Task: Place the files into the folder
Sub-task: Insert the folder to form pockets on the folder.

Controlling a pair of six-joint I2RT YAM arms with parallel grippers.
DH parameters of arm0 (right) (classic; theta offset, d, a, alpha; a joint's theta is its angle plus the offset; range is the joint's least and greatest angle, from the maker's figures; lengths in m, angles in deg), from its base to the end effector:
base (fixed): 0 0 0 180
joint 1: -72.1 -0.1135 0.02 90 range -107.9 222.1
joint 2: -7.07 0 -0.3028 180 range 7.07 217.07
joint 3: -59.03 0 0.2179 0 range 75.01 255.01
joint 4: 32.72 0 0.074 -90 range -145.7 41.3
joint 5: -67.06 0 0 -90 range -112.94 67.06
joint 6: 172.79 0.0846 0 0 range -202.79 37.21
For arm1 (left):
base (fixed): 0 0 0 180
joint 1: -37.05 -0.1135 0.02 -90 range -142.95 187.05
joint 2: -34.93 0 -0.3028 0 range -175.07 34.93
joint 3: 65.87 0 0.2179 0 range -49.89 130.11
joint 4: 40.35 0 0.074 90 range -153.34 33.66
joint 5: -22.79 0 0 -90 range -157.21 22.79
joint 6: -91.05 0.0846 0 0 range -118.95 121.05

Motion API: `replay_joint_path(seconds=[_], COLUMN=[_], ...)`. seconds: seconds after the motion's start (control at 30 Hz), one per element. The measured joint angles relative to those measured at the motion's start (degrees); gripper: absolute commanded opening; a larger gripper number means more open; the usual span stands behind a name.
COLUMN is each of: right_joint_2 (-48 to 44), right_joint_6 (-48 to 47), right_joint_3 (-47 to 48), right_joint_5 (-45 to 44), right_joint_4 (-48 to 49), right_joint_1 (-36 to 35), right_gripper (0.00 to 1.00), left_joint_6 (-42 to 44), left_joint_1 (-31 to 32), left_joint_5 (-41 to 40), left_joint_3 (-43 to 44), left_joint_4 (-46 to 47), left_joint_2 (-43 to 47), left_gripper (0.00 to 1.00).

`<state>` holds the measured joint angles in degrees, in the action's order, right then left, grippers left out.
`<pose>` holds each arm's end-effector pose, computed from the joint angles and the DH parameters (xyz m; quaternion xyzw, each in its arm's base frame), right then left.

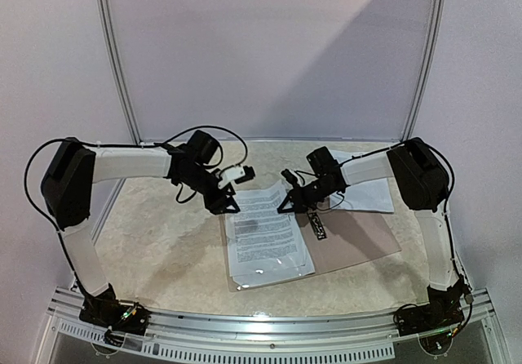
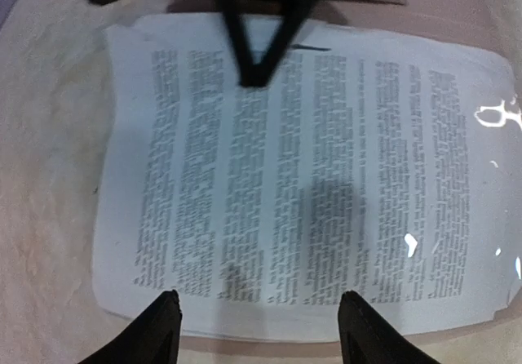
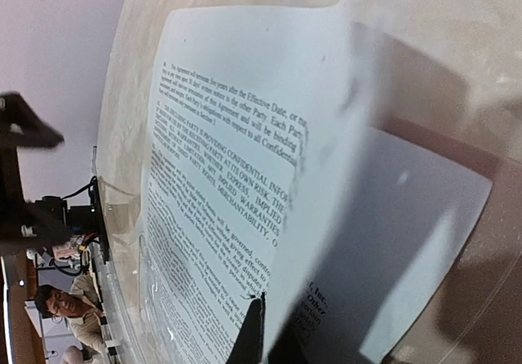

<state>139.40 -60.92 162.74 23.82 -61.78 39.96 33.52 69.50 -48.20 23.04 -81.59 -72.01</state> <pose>0.3785 0.3106 0.1215 -0.1889 0.8682 0.4556 0.0545 0.3178 -0.2347 0.2034 0.5473 0.7790 -0.1592 0.2614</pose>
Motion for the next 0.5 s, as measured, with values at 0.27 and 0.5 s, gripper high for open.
replay_joint_path(seconds=[0.27, 0.5], right_joint_2=[-2.05, -6.62], right_joint_6=[4.00, 5.90], right_joint_3=[-3.63, -10.19], right_joint_5=[-1.64, -2.58], right_joint_4=[4.11, 7.19], right_joint_1=[-0.20, -0.59], right_gripper=[0.22, 0.32], left_joint_6=[9.79, 12.96], left_joint_1=[10.78, 12.96], left_joint_5=[-2.82, -5.99], left_joint_3=[-5.66, -5.68], left_joint_4=[-4.00, -5.99], left_joint_2=[0.74, -1.03], left_gripper=[0.71, 0.71])
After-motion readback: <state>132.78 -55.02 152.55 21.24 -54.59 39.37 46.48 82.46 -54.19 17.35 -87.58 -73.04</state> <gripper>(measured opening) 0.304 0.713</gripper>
